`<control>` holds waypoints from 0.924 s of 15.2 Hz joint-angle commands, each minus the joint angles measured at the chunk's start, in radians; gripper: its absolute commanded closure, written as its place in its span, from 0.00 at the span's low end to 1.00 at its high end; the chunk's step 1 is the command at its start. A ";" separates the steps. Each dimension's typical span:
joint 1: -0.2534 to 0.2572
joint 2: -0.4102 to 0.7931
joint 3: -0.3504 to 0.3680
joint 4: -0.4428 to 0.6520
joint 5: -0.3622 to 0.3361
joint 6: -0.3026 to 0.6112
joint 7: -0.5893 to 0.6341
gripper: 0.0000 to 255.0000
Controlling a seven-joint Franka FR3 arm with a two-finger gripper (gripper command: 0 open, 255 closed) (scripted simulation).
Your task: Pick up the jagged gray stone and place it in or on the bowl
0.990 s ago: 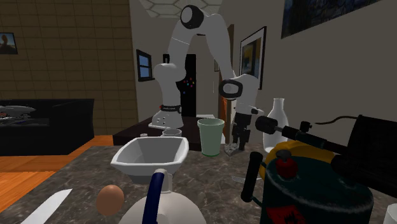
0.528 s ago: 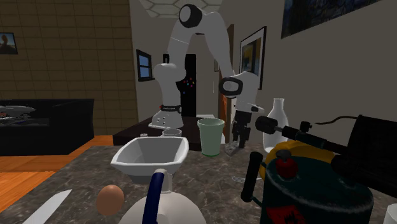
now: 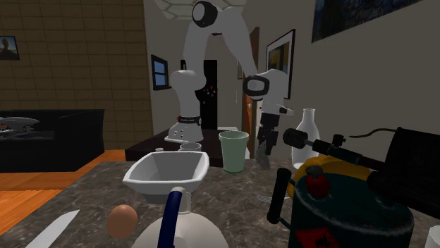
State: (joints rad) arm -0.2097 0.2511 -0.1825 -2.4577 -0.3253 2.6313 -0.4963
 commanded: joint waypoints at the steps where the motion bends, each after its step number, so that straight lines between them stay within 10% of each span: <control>1: 0.000 -0.031 0.001 -0.003 0.004 -0.028 -0.009 1.00; 8: 0.002 -0.101 0.004 -0.006 0.014 -0.094 -0.024 1.00; 9: 0.002 -0.101 0.004 -0.006 0.014 -0.094 -0.024 0.00; 14: -0.107 -0.046 -0.020 -0.100 0.036 0.111 -0.290 0.00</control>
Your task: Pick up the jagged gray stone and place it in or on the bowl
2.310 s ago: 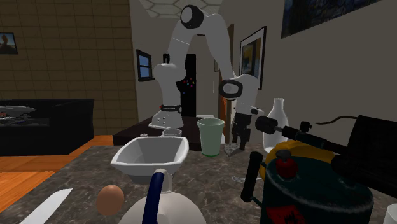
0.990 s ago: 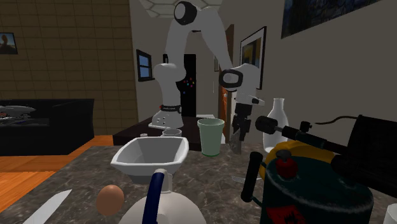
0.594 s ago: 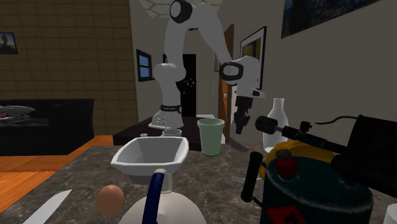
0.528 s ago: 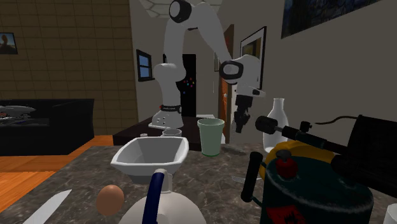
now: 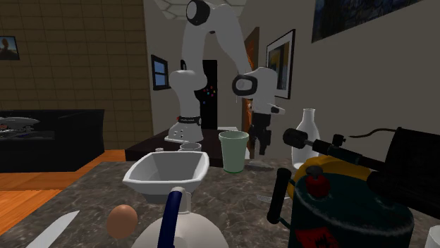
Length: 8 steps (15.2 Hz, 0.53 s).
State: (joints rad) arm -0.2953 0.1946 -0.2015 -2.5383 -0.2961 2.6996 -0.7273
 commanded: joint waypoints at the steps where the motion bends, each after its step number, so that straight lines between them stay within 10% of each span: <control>1: -0.051 0.030 0.001 -0.030 0.020 0.081 -0.120 0.00; 8: -0.063 0.130 -0.001 -0.013 0.013 0.166 -0.117 0.00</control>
